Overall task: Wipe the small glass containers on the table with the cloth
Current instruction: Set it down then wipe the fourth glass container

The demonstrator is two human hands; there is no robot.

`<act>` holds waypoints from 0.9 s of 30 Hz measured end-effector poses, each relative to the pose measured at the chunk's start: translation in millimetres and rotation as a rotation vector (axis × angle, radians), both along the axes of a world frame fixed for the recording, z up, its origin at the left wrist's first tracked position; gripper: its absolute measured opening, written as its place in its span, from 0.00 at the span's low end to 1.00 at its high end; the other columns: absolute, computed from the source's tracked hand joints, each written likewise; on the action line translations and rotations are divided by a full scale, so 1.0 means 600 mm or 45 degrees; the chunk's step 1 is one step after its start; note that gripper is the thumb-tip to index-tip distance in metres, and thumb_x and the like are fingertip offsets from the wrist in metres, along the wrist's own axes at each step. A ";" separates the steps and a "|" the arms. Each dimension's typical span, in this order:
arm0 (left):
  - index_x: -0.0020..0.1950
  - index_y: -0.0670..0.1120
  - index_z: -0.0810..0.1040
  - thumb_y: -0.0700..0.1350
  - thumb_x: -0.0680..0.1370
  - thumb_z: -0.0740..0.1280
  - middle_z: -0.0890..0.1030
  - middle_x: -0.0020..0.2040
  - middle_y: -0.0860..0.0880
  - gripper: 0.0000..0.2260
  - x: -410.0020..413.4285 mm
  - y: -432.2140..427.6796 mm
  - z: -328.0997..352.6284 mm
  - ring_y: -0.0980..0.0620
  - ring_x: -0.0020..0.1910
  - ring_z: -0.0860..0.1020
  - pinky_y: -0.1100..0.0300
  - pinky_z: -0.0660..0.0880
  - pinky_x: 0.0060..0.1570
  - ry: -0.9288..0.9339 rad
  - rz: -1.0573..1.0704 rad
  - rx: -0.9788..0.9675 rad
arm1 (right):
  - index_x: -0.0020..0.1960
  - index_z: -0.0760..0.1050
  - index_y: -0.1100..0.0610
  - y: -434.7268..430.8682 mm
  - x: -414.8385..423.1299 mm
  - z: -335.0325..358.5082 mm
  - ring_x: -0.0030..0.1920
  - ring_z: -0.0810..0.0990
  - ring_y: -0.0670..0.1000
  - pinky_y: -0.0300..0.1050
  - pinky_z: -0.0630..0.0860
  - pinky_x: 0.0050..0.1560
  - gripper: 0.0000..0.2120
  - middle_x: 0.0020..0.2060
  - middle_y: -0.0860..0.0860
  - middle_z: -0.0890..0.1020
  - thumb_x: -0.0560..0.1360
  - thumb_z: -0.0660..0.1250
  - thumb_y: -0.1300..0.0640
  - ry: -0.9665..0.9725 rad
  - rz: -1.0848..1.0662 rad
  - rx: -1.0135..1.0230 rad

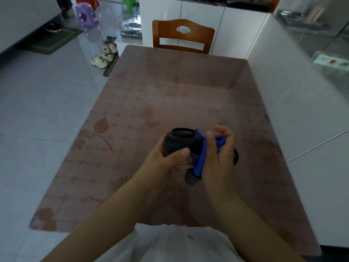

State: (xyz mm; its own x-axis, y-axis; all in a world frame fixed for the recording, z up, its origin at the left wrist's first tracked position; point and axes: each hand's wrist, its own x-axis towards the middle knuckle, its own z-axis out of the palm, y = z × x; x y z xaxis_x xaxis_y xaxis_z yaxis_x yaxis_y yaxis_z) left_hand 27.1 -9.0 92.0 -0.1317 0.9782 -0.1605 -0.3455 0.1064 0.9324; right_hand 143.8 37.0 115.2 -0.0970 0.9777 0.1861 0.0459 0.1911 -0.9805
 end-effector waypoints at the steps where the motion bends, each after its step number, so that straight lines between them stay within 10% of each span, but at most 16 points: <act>1: 0.62 0.49 0.73 0.62 0.55 0.79 0.83 0.55 0.54 0.40 -0.003 -0.001 0.004 0.56 0.55 0.81 0.67 0.77 0.48 -0.035 -0.036 0.012 | 0.55 0.63 0.56 0.007 0.003 -0.002 0.35 0.77 0.35 0.27 0.72 0.34 0.05 0.43 0.47 0.72 0.79 0.57 0.61 -0.010 0.011 -0.043; 8: 0.59 0.49 0.76 0.64 0.54 0.79 0.86 0.48 0.52 0.39 -0.010 -0.007 -0.011 0.55 0.47 0.83 0.66 0.78 0.44 -0.170 -0.120 -0.020 | 0.48 0.69 0.45 0.032 0.027 -0.008 0.33 0.73 0.48 0.44 0.73 0.34 0.04 0.41 0.50 0.74 0.79 0.56 0.48 0.167 -0.050 -0.422; 13: 0.63 0.54 0.74 0.63 0.59 0.75 0.82 0.58 0.55 0.35 -0.006 0.000 -0.008 0.56 0.58 0.79 0.58 0.74 0.59 0.060 -0.073 -0.048 | 0.59 0.65 0.48 0.014 0.007 0.019 0.44 0.80 0.46 0.38 0.80 0.43 0.21 0.50 0.45 0.75 0.70 0.56 0.39 -0.011 0.275 -0.269; 20: 0.63 0.56 0.72 0.60 0.66 0.69 0.80 0.61 0.52 0.26 -0.014 0.005 -0.014 0.51 0.59 0.79 0.52 0.76 0.59 0.200 -0.062 -0.018 | 0.59 0.64 0.47 0.014 -0.003 0.013 0.48 0.81 0.46 0.44 0.80 0.49 0.21 0.54 0.45 0.75 0.70 0.58 0.41 -0.122 0.326 -0.156; 27: 0.70 0.47 0.69 0.62 0.68 0.71 0.77 0.63 0.43 0.35 -0.021 -0.003 -0.014 0.45 0.59 0.77 0.51 0.74 0.61 -0.021 -0.115 -0.014 | 0.62 0.64 0.56 0.035 0.012 0.022 0.36 0.78 0.33 0.27 0.73 0.32 0.13 0.48 0.47 0.75 0.79 0.55 0.54 -0.051 0.311 -0.211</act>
State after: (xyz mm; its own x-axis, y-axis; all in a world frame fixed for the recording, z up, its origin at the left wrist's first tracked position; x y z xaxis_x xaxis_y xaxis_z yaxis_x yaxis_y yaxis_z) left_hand 14.2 -10.9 83.9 -0.0403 0.9842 -0.1725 -0.3491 0.1479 0.9253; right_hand 151.1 58.1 128.5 -0.3372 0.9413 0.0169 0.0577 0.0386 -0.9976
